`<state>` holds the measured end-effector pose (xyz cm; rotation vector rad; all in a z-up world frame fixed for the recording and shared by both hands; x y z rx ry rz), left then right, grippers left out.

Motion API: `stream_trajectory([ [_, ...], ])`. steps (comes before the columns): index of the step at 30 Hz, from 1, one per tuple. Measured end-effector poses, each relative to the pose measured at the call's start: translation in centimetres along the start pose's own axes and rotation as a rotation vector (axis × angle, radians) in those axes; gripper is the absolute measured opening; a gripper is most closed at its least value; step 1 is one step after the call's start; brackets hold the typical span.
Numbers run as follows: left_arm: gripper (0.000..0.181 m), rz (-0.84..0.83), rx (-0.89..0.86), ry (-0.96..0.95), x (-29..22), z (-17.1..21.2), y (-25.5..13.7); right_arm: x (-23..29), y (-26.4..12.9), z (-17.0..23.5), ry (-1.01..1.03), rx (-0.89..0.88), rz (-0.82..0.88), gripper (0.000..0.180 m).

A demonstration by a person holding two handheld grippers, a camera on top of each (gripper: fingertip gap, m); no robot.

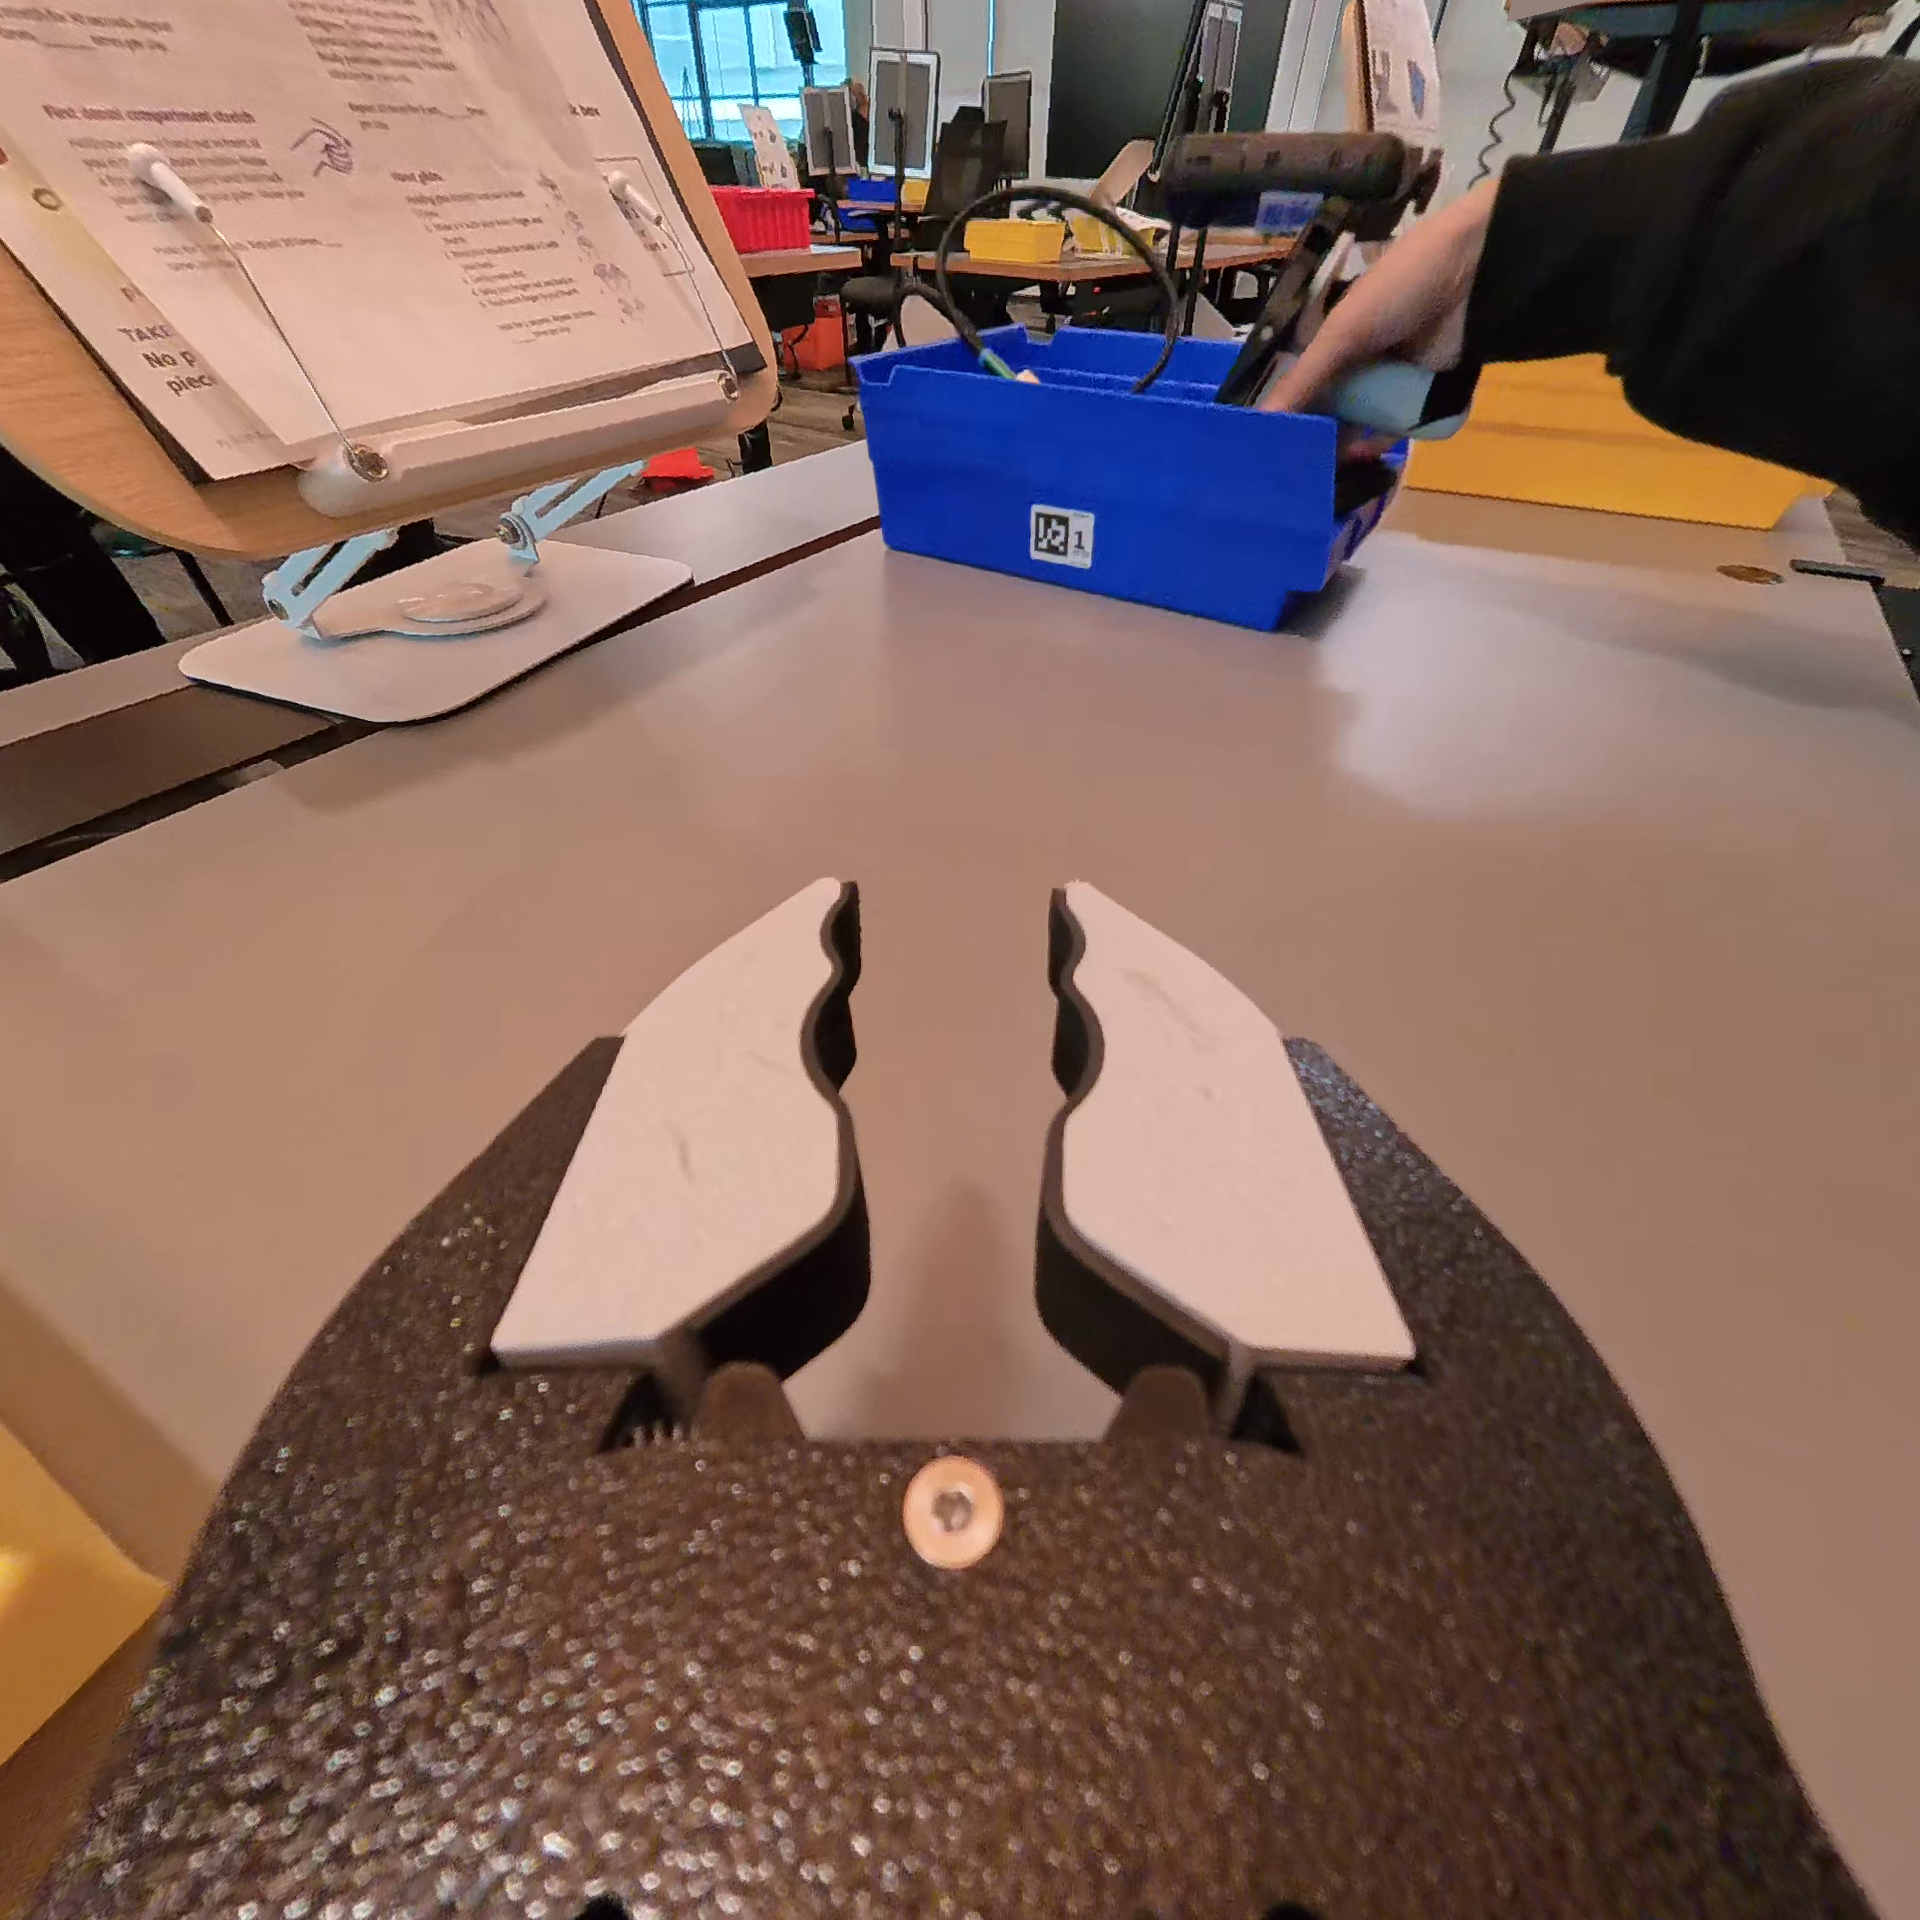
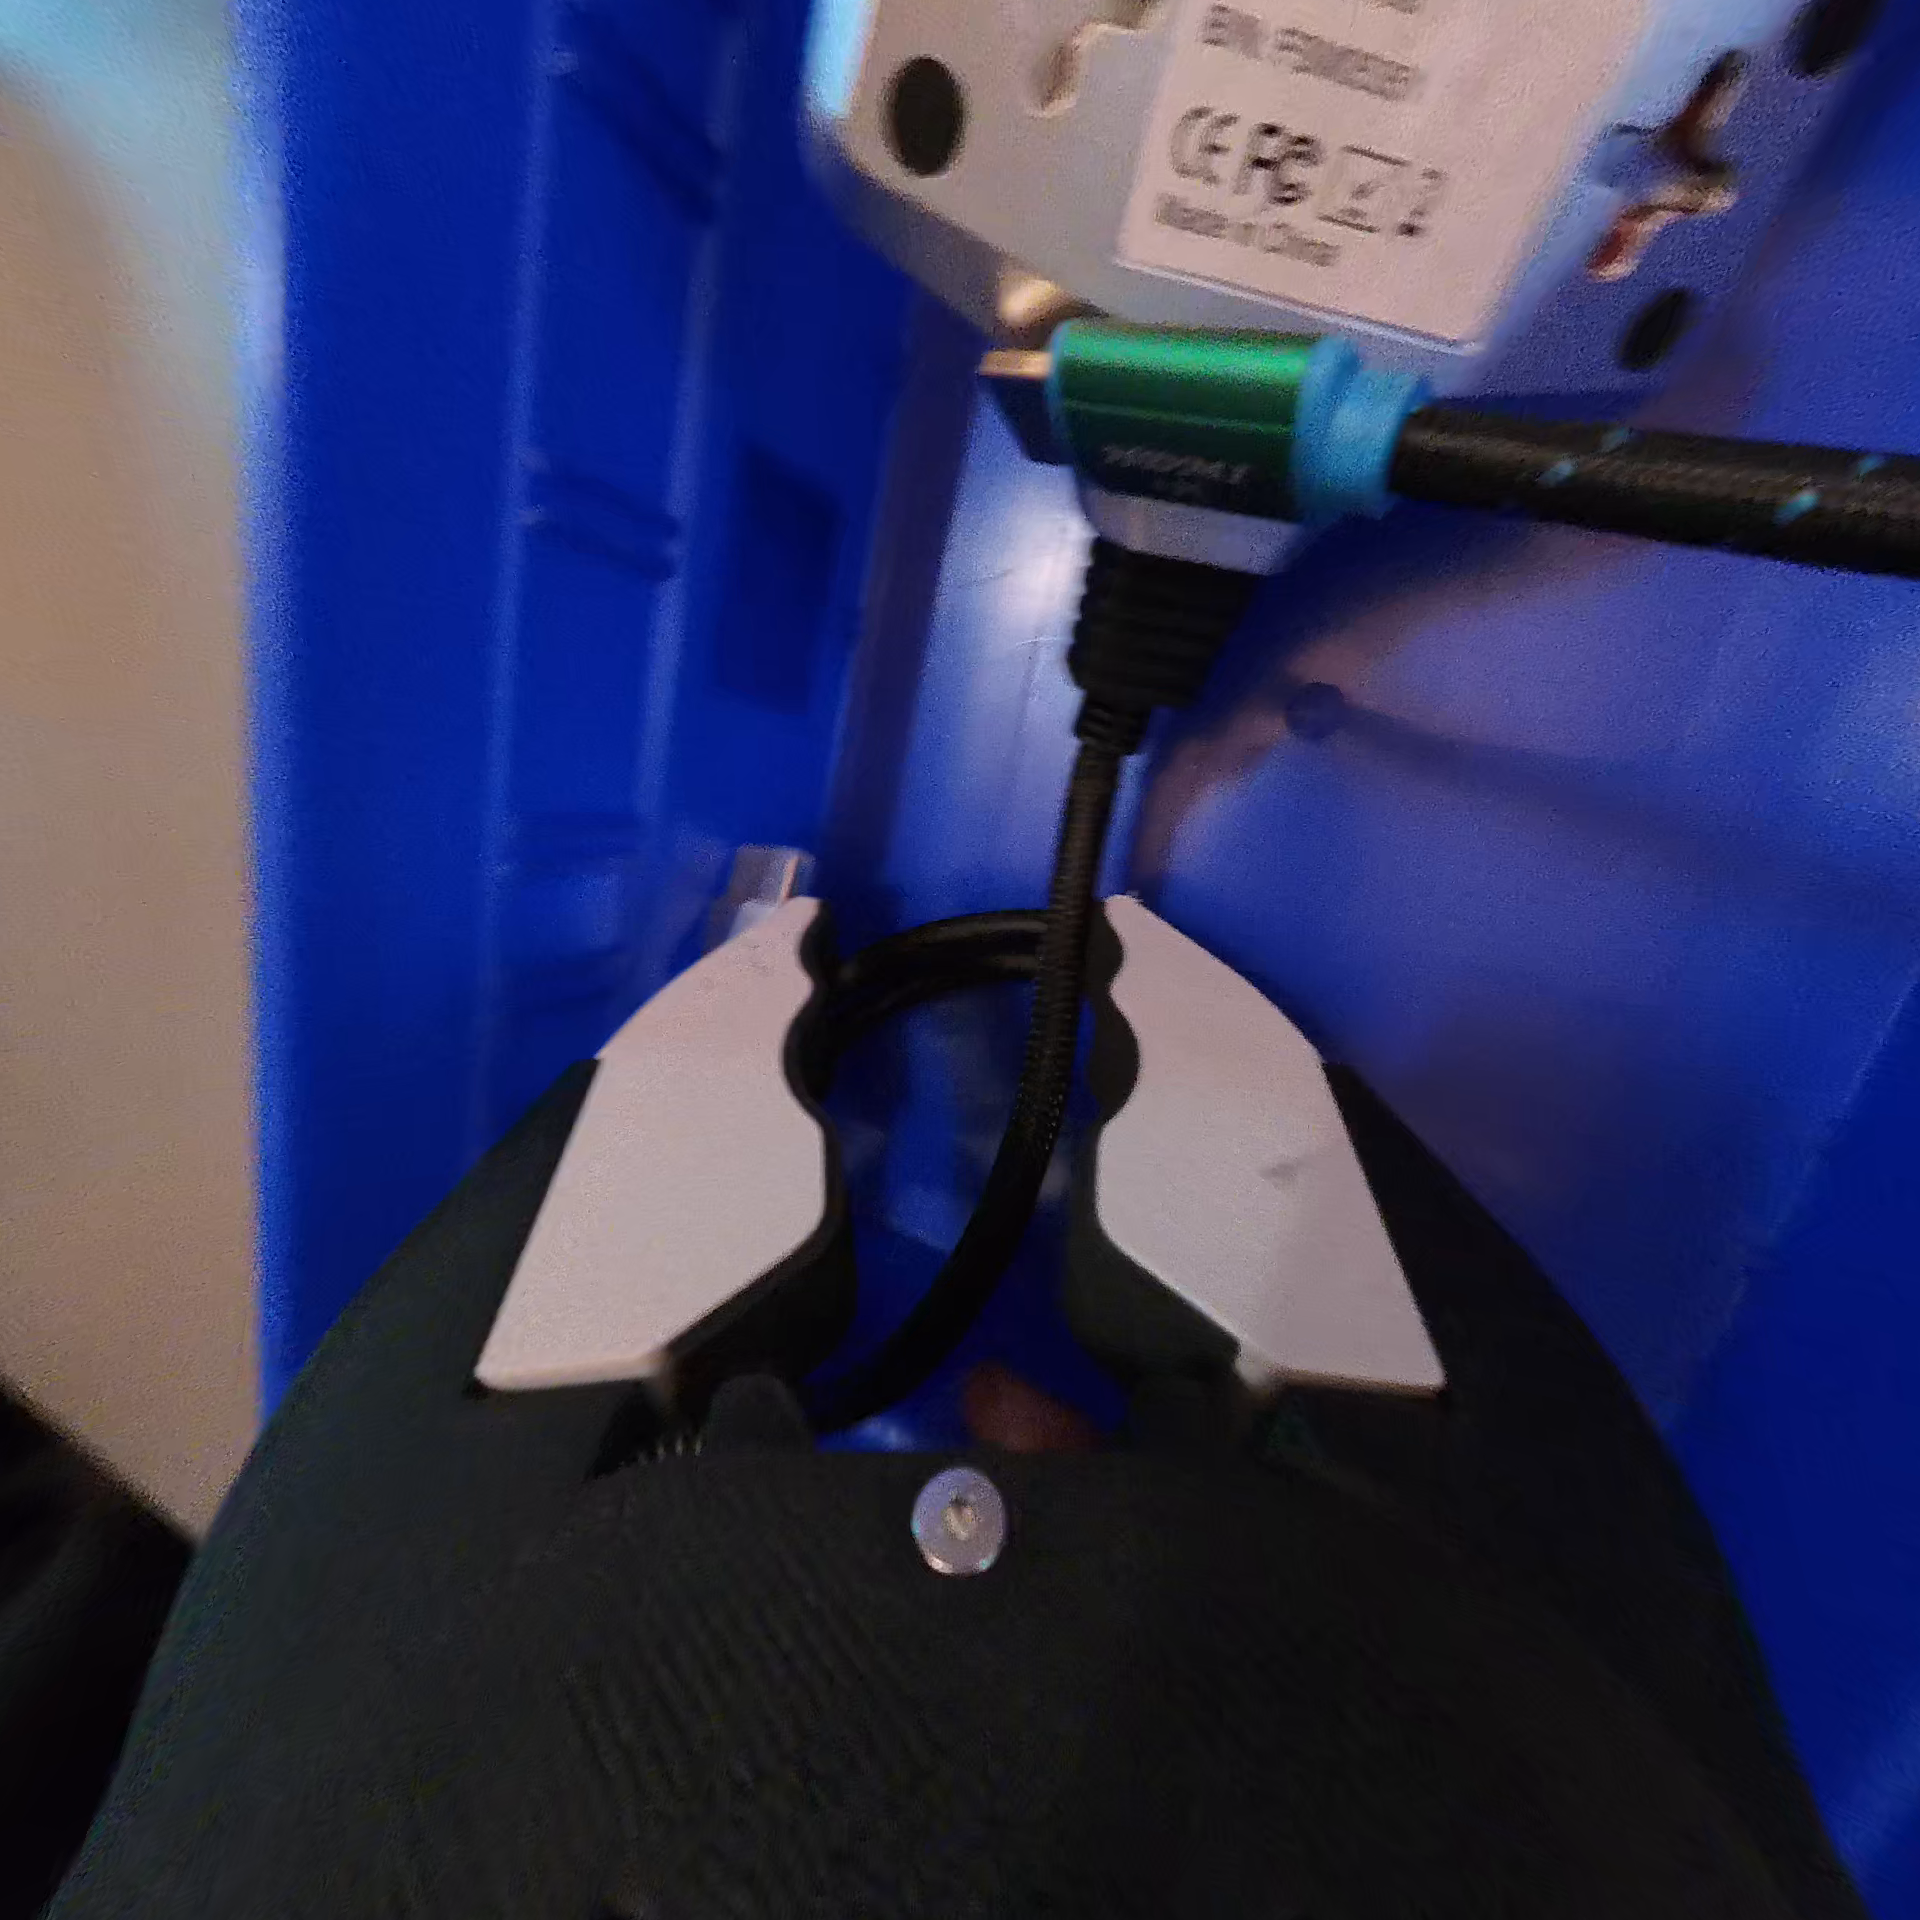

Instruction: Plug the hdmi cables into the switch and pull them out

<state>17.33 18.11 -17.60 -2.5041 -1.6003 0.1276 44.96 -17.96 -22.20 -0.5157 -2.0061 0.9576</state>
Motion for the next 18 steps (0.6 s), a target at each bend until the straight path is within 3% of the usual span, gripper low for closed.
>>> stream_trajectory([
  [2,0.034,0.001,-0.010,-0.008,0.1,-0.1,-0.1,1.6,-1.6,0.3,-0.093,0.053,0.007,0.064],
  [5,0.034,0.000,-0.020,-0.007,0.1,-0.2,-0.2,3.5,-7.1,-0.8,-0.266,0.043,0.090,0.053],
  [8,0.035,0.006,0.002,0.002,-0.1,0.0,0.0,6.0,-13.5,-6.1,-0.401,-0.215,0.150,0.040],
  [10,0.036,0.014,0.022,0.011,-0.2,0.2,0.2,5.2,-16.8,-11.5,-0.440,-0.445,0.318,0.031],
  [11,0.036,0.015,0.030,0.015,-0.3,0.3,0.3,4.6,-16.9,-13.4,-0.429,-0.490,0.356,0.026],
  [13,0.037,0.022,0.040,0.019,-0.4,0.4,0.4,2.3,-13.4,-14.8,-0.373,-0.332,0.342,0.024],
  [15,0.037,0.022,0.040,0.014,-0.3,0.4,0.4,-0.7,-9.6,-15.4,-0.312,-0.178,0.372,0.034],
  [18,0.037,0.018,0.022,0.003,-0.2,0.2,0.2,-4.8,-7.1,-17.5,-0.271,-0.203,0.507,0.039],
])
Point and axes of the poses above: each gripper's, where its closed fingertips meet, y out along the fingers, z out of its underside, x = y × z across the jaws, the point moved 2 cm from there along -y, back along the fingers, and after that the axes turned 11 degrees about -z, right-handed, at the moved point
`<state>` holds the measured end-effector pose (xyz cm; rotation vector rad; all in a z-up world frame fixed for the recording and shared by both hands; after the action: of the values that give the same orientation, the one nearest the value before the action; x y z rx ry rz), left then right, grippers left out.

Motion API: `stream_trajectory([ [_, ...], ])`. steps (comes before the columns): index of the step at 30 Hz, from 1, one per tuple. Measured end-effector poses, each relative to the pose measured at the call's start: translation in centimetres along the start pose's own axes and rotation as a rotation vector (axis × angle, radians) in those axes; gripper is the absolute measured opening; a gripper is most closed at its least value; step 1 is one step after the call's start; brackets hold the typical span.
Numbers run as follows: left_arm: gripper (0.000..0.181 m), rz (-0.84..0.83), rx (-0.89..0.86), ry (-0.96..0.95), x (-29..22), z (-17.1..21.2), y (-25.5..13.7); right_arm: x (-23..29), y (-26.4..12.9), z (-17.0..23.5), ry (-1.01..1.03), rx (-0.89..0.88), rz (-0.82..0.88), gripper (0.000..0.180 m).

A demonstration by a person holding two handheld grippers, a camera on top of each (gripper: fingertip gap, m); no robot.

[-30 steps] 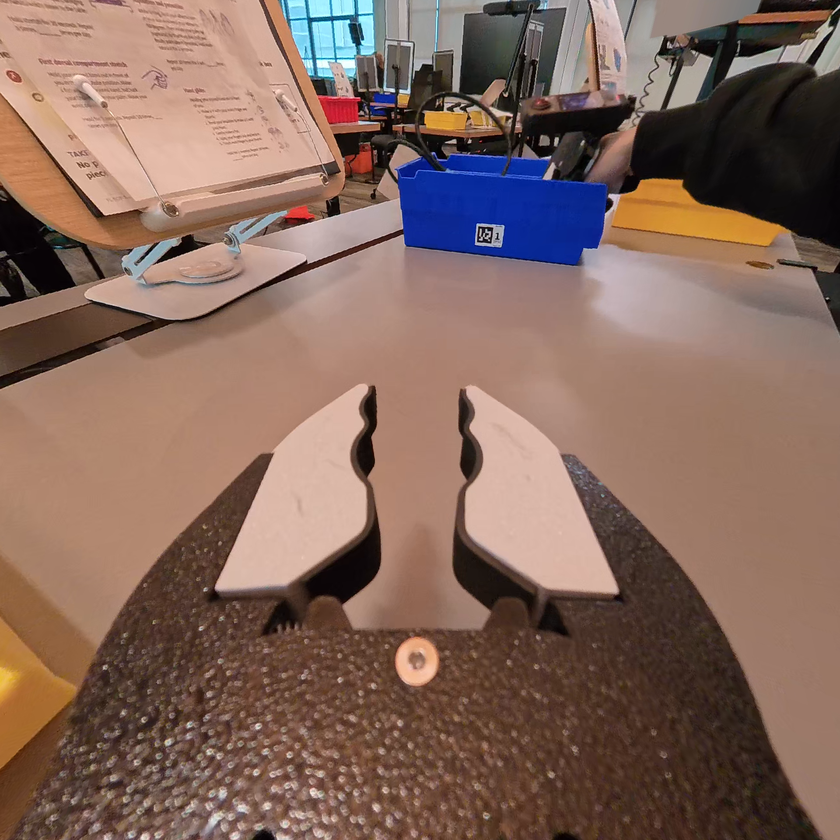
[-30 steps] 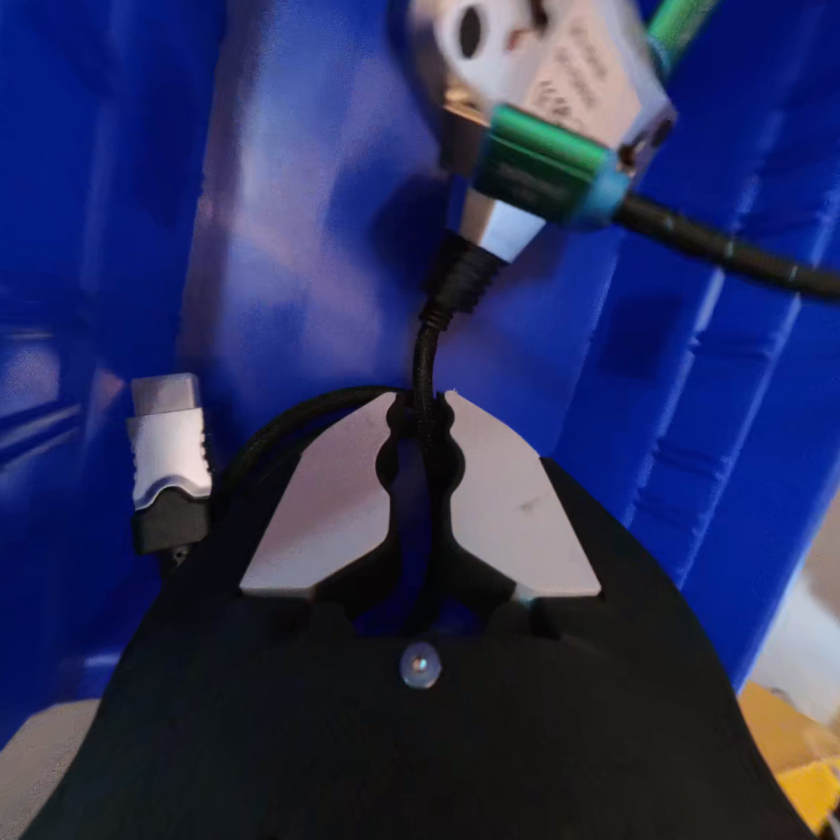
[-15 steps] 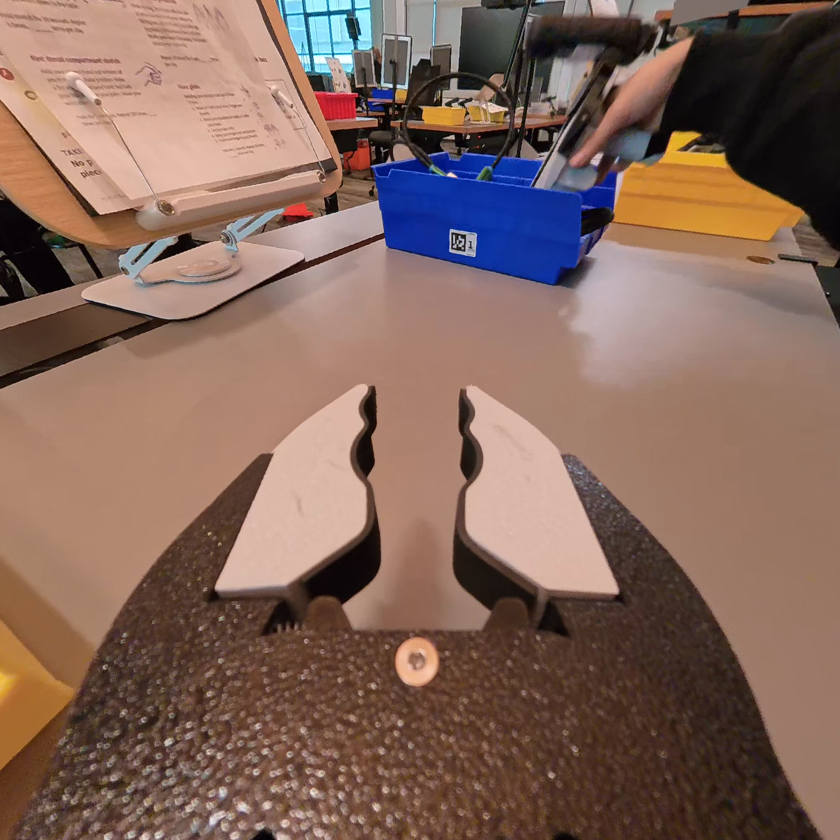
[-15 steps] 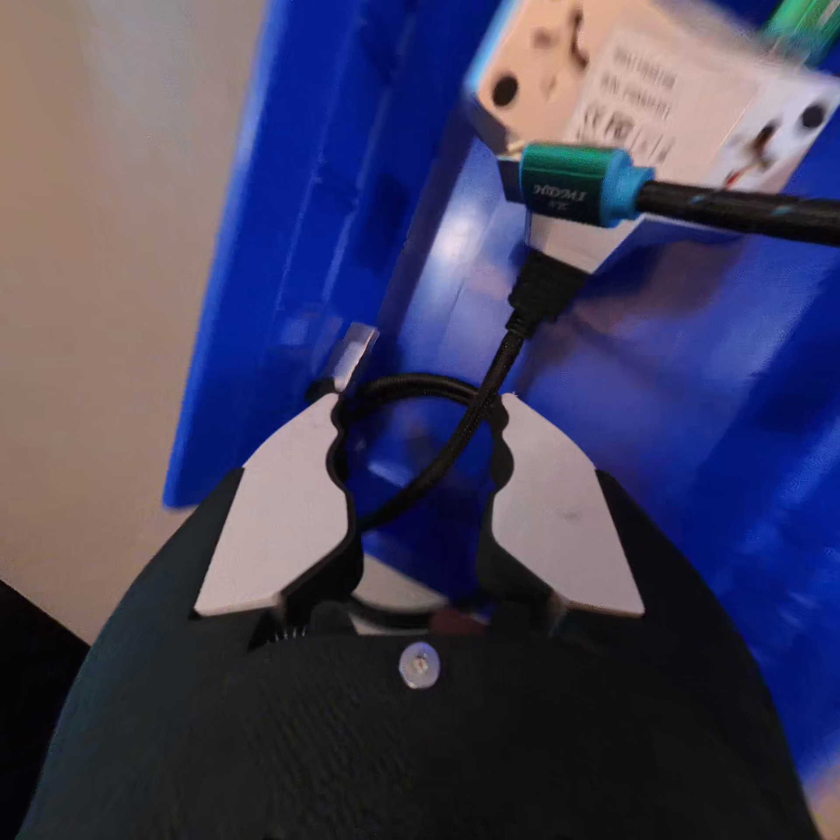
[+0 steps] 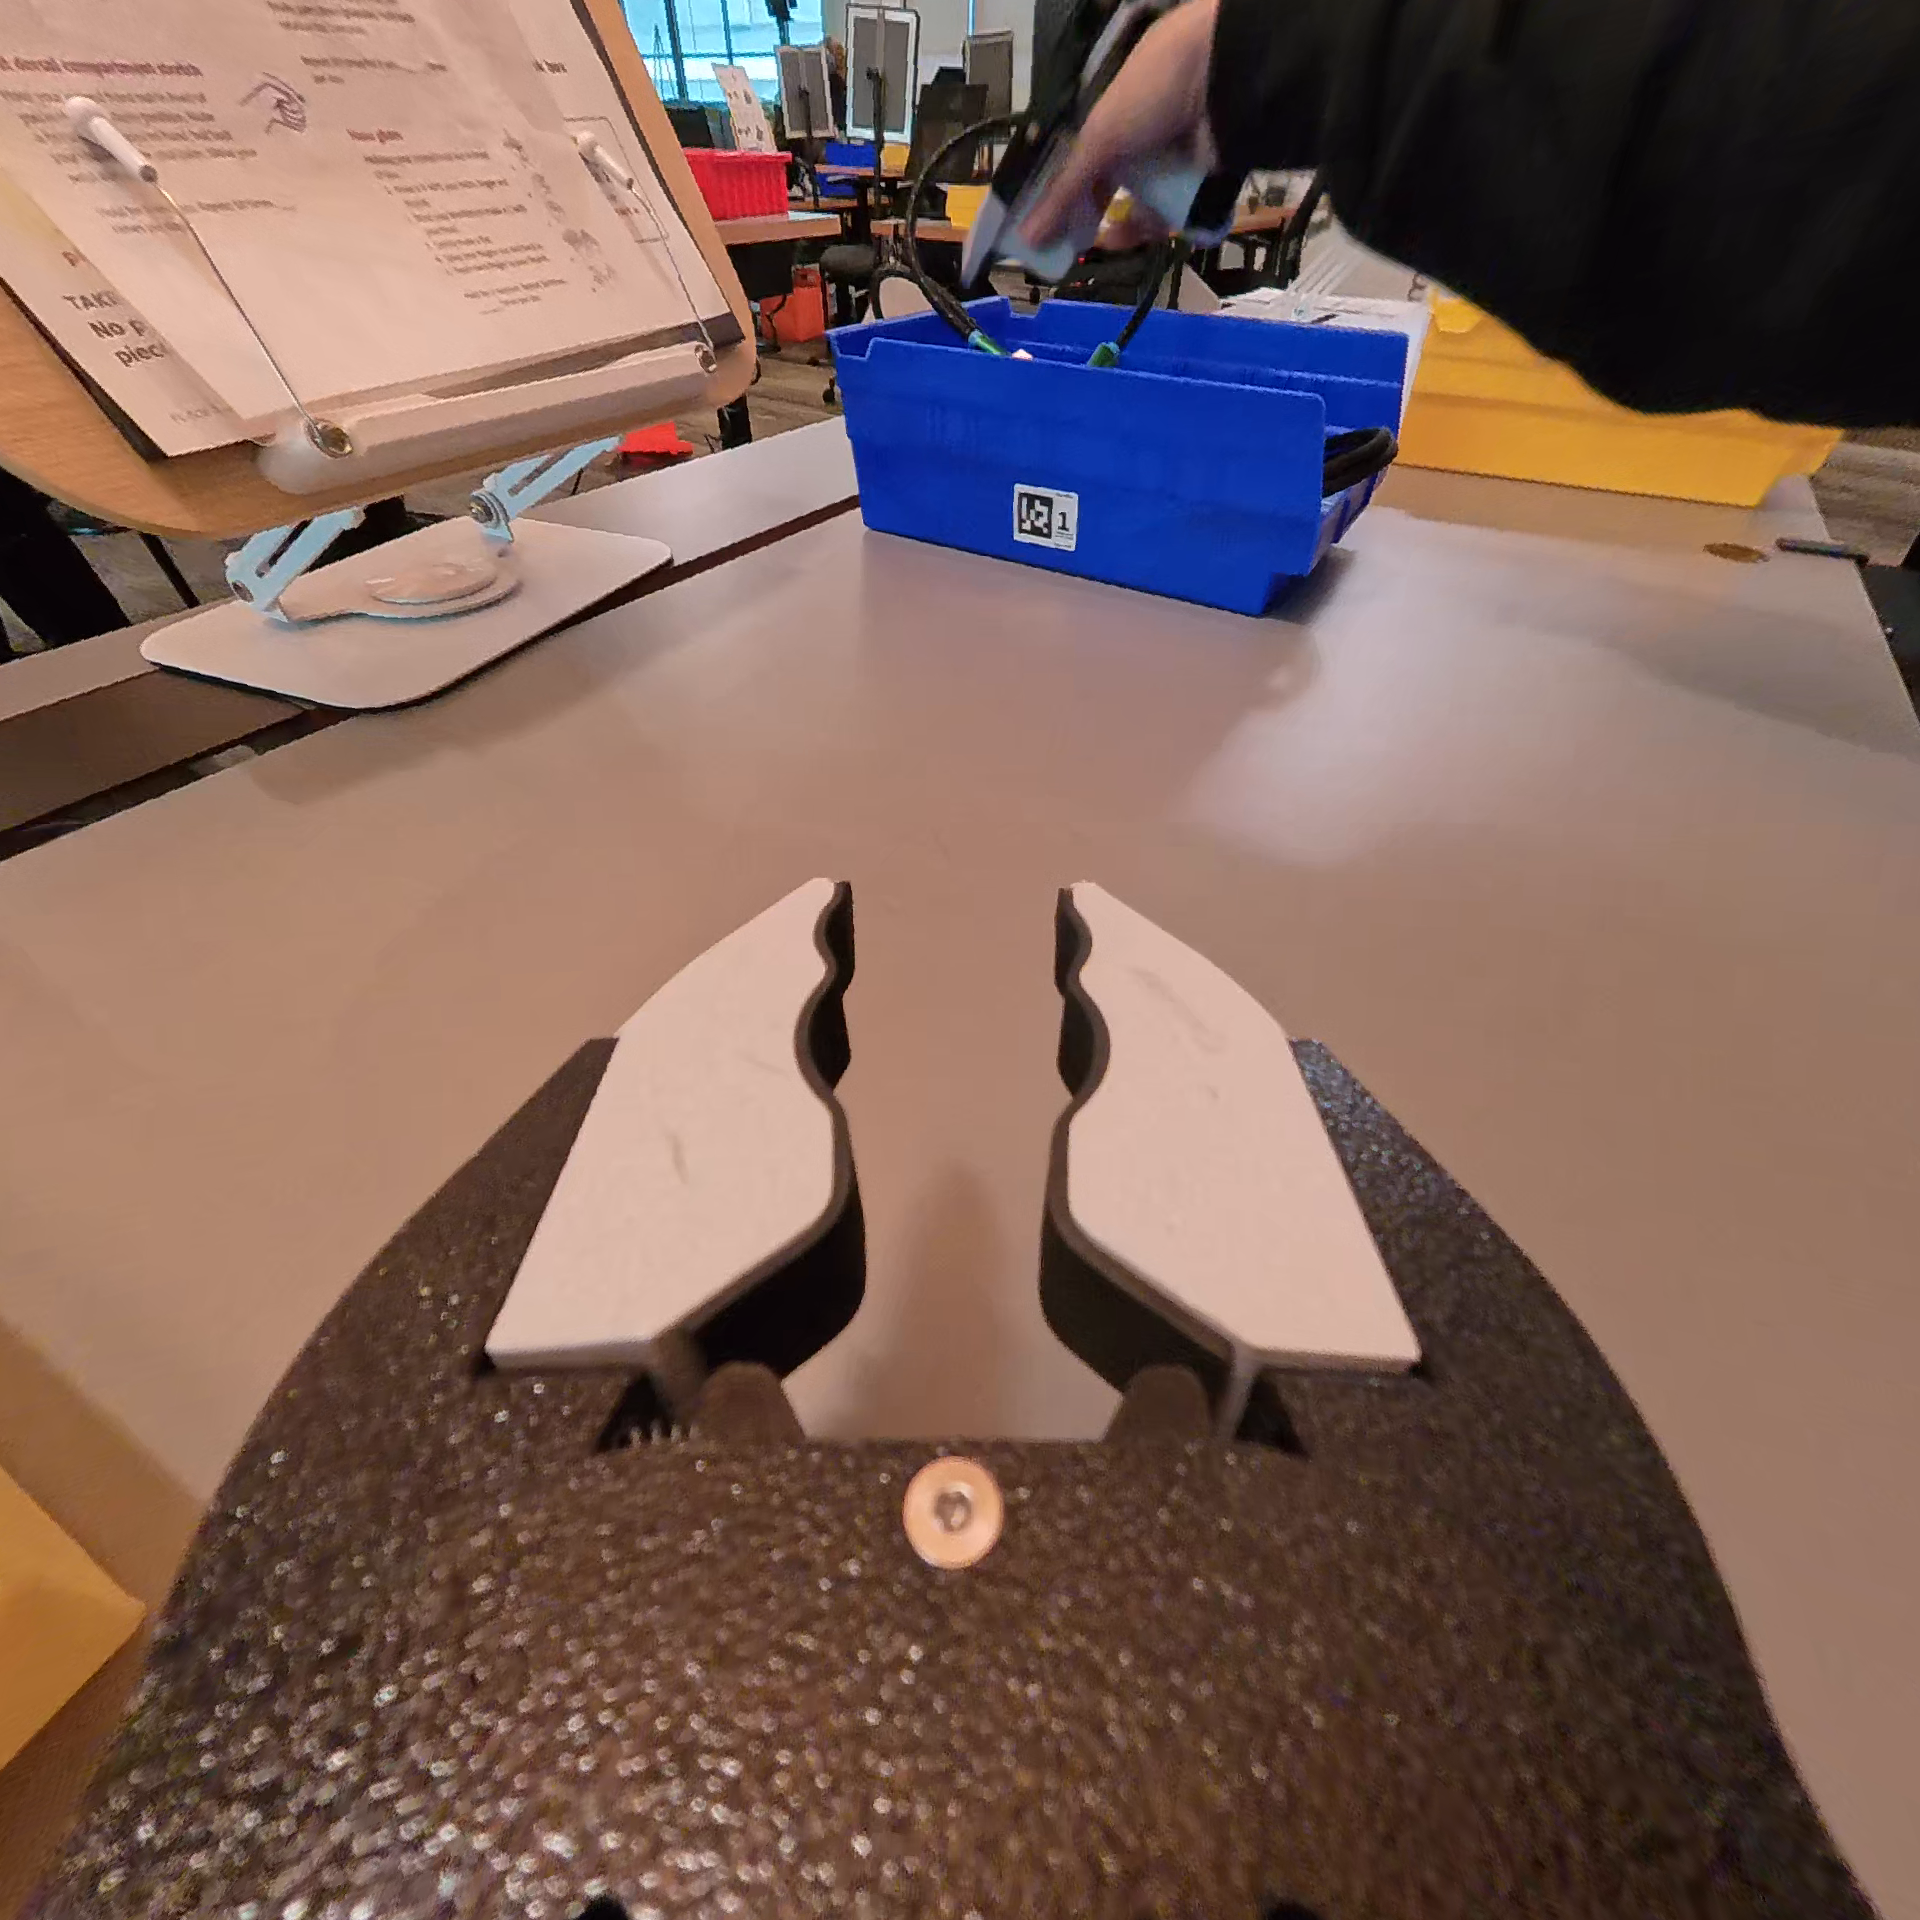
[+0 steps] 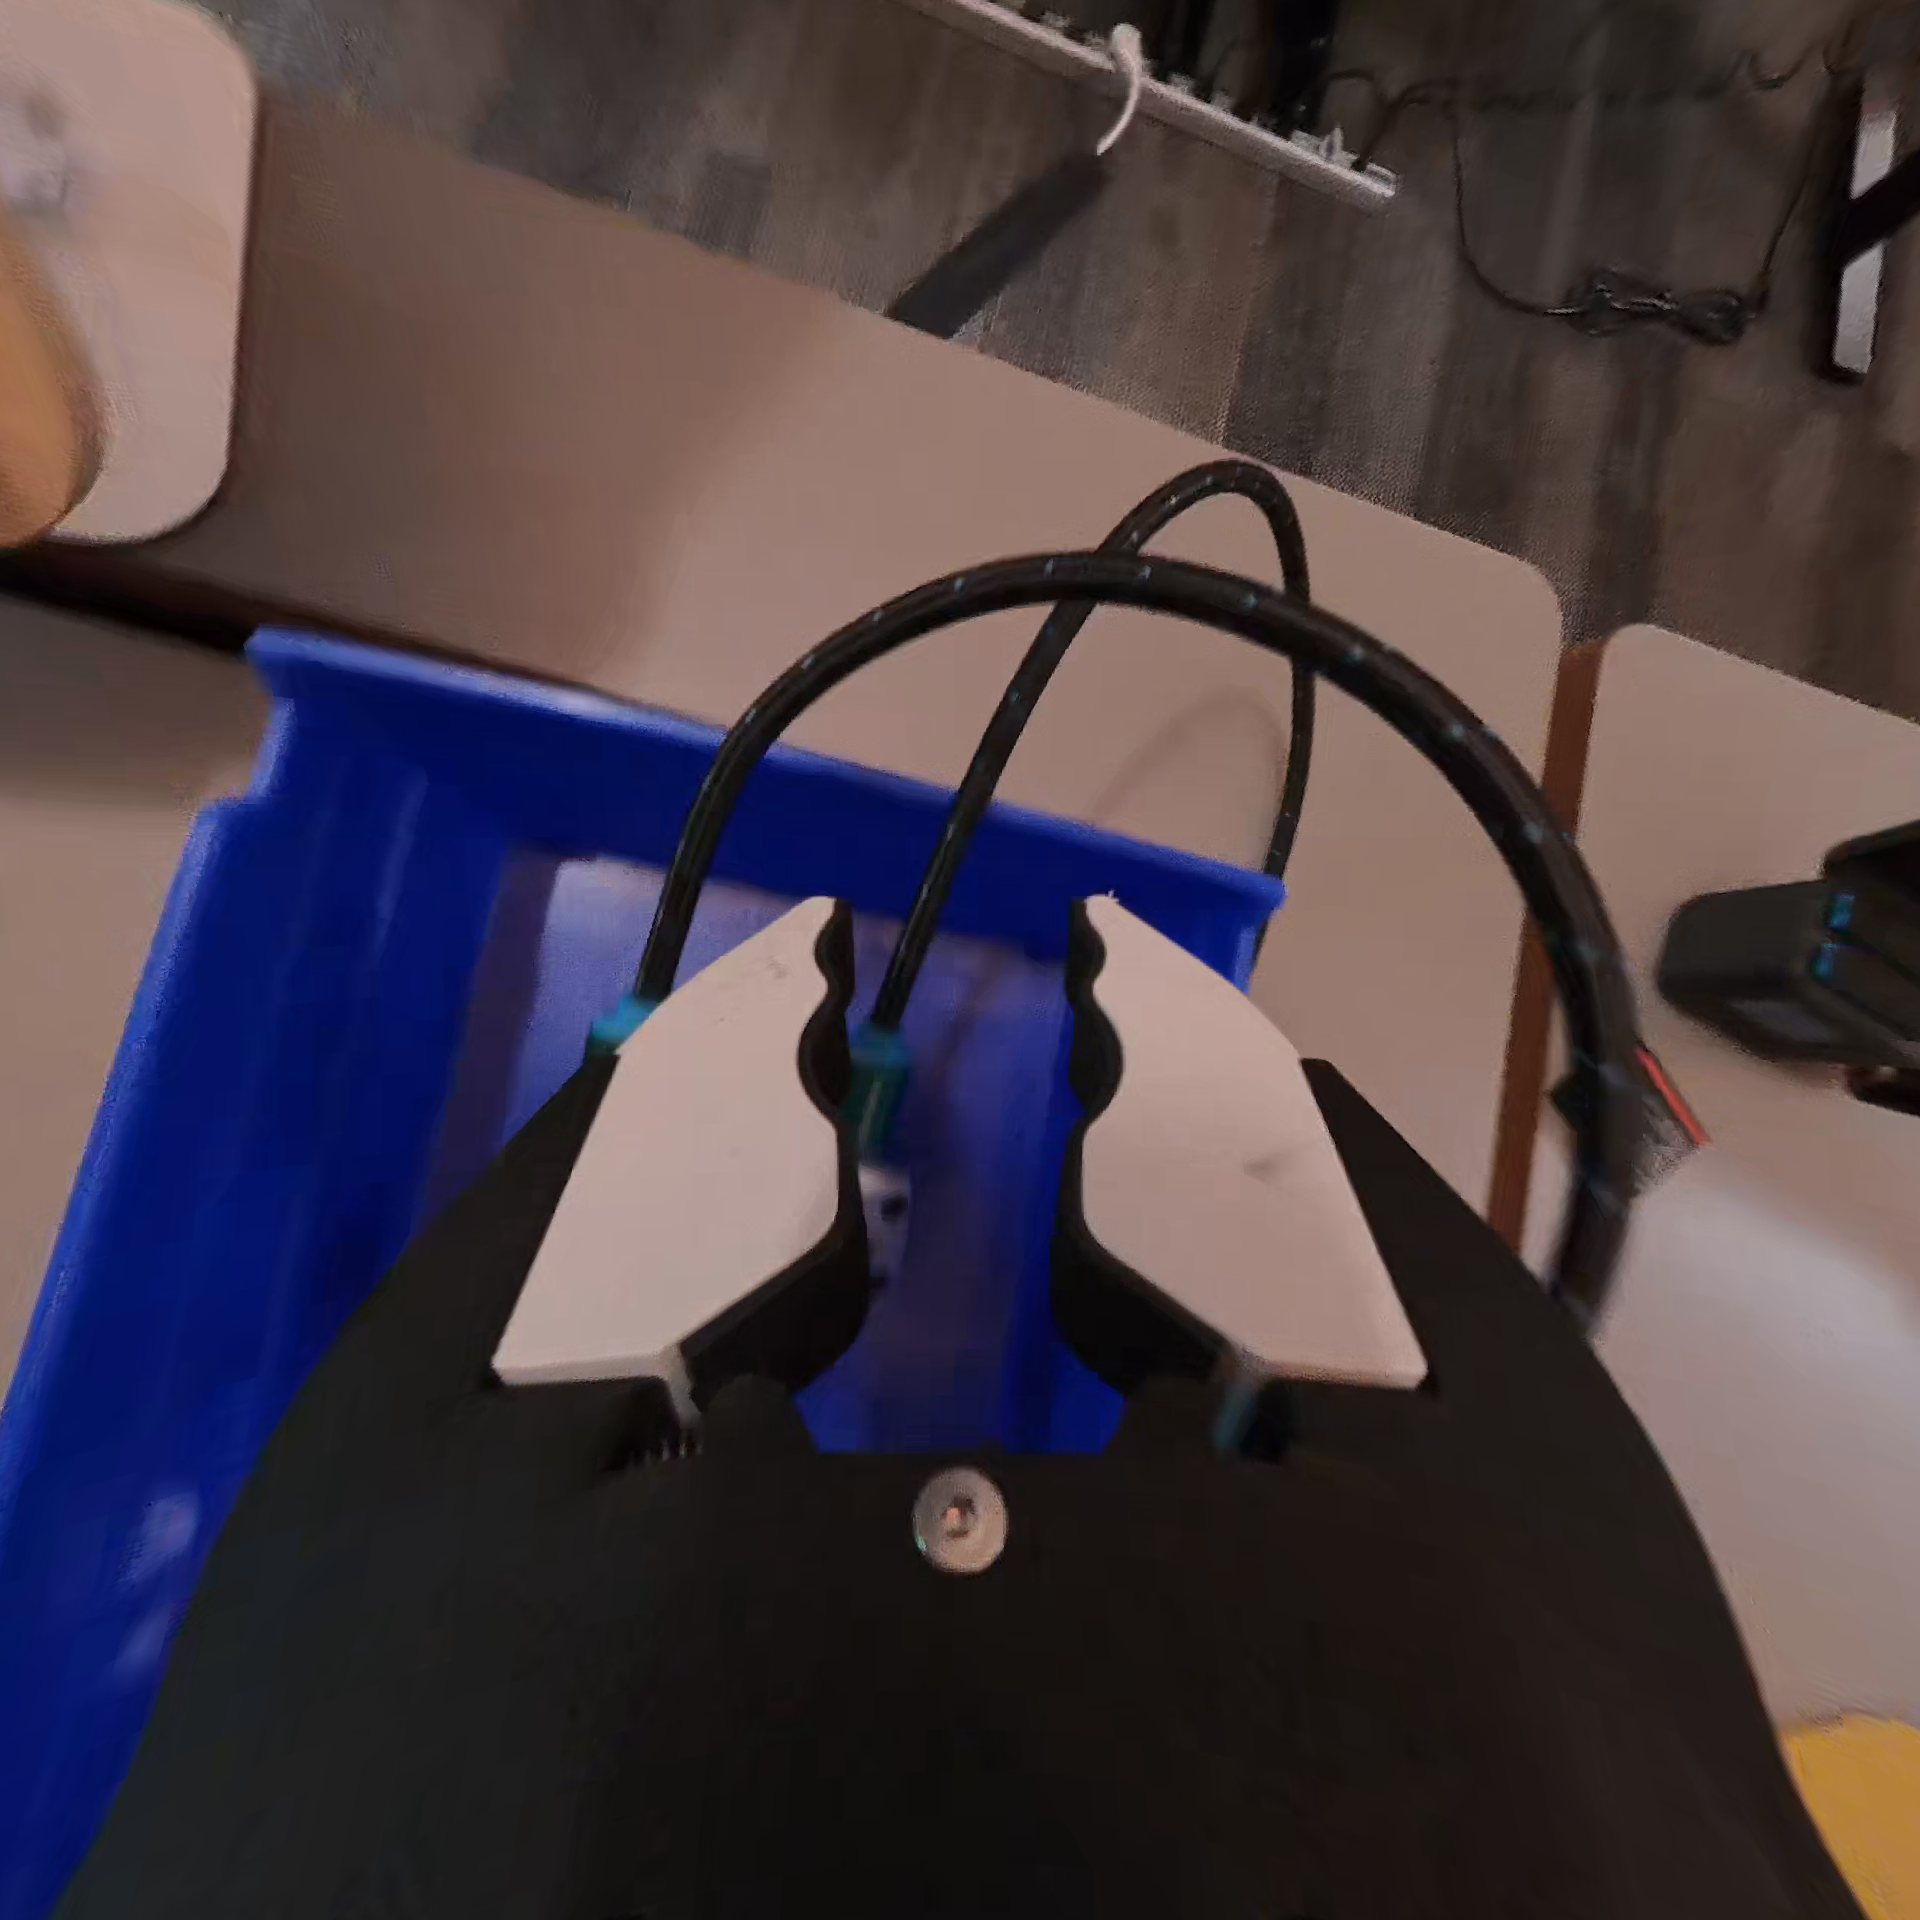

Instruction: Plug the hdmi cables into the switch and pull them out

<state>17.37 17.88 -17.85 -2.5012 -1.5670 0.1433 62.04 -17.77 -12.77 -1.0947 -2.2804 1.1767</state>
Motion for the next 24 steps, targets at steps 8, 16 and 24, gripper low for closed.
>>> stream_trajectory([
  [8,0.036,0.013,0.013,0.003,-0.1,0.1,0.1,-2.0,2.9,-0.8,0.005,-0.153,0.039,0.009],
  [16,0.035,0.034,-0.007,-0.028,0.0,-0.1,-0.1,-2.0,-5.6,-1.7,0.002,-0.668,0.151,0.008],
  [24,0.034,0.025,-0.015,-0.011,-0.1,-0.1,-0.2,3.4,-17.5,0.7,-0.194,-1.175,0.189,0.007],
])
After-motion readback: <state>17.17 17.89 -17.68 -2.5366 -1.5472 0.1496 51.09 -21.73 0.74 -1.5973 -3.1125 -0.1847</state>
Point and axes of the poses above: each gripper's, where its closed fingertips meet, y out along the fingers, z out of its underside, x = y × z across the jaws, the point moved 2 cm from there along -y, back along the fingers, and after that the axes turned 11 degrees about -z, right-handed, at the moved point
